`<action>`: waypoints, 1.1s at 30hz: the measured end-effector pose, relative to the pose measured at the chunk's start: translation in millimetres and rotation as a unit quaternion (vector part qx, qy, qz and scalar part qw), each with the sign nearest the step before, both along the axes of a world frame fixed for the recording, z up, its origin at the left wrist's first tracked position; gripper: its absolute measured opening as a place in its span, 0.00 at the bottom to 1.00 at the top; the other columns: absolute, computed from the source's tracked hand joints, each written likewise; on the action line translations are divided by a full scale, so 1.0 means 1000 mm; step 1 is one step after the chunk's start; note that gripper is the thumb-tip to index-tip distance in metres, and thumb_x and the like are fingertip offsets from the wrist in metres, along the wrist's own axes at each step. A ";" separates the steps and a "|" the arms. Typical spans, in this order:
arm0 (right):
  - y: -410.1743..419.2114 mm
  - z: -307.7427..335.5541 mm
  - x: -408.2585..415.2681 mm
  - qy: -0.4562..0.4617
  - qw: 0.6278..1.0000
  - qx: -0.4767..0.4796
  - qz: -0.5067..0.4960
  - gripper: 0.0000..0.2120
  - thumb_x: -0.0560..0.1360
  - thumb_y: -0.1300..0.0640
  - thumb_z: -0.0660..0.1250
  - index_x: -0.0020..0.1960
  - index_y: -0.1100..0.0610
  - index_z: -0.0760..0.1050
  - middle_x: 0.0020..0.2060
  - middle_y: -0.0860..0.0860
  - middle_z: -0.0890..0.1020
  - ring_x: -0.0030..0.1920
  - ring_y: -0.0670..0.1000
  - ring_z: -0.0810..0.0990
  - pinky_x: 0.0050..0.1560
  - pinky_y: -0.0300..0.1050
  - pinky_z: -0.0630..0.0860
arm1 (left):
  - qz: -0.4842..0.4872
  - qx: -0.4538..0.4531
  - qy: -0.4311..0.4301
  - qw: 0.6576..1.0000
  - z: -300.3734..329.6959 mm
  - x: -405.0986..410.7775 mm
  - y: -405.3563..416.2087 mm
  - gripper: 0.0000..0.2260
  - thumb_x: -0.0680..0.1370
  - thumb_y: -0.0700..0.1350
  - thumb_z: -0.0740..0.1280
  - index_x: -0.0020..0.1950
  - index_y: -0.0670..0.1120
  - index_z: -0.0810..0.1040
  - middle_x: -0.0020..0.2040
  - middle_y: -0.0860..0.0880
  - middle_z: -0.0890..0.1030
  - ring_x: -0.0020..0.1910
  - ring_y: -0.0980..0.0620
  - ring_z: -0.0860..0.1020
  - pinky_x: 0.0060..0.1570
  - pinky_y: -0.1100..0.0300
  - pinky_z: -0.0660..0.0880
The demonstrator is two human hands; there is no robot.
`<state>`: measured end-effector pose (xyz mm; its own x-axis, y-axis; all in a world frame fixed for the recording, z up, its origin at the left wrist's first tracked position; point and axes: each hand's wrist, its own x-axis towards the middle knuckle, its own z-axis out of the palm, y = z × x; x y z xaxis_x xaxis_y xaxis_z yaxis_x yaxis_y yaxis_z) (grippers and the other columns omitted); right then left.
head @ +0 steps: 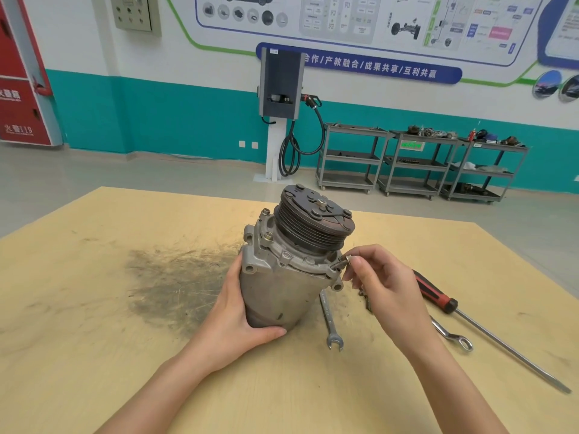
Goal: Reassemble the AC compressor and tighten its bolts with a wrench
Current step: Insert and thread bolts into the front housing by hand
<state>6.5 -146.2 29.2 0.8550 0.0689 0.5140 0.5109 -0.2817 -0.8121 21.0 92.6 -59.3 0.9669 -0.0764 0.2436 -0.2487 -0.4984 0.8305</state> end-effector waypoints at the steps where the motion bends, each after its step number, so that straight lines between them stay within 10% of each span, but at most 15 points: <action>1: -0.001 0.001 0.000 -0.003 1.000 0.003 -0.001 0.07 0.79 0.61 0.64 0.47 0.51 0.78 0.35 0.48 0.81 0.35 0.44 0.76 0.36 0.35 0.72 | 0.000 0.000 0.000 1.000 0.000 0.000 0.000 0.56 0.56 0.67 0.78 0.73 0.67 0.43 0.75 0.57 0.62 0.72 0.60 0.64 0.71 0.58 0.64; 33: 0.018 -0.001 0.004 0.035 0.996 0.088 -0.009 0.08 0.75 0.57 0.71 0.40 0.57 0.74 0.28 0.43 0.78 0.29 0.40 0.74 0.32 0.32 0.71 | -0.010 0.001 -0.006 1.000 0.004 -0.001 -0.001 0.57 0.58 0.65 0.78 0.75 0.65 0.43 0.77 0.56 0.59 0.74 0.59 0.61 0.74 0.52 0.63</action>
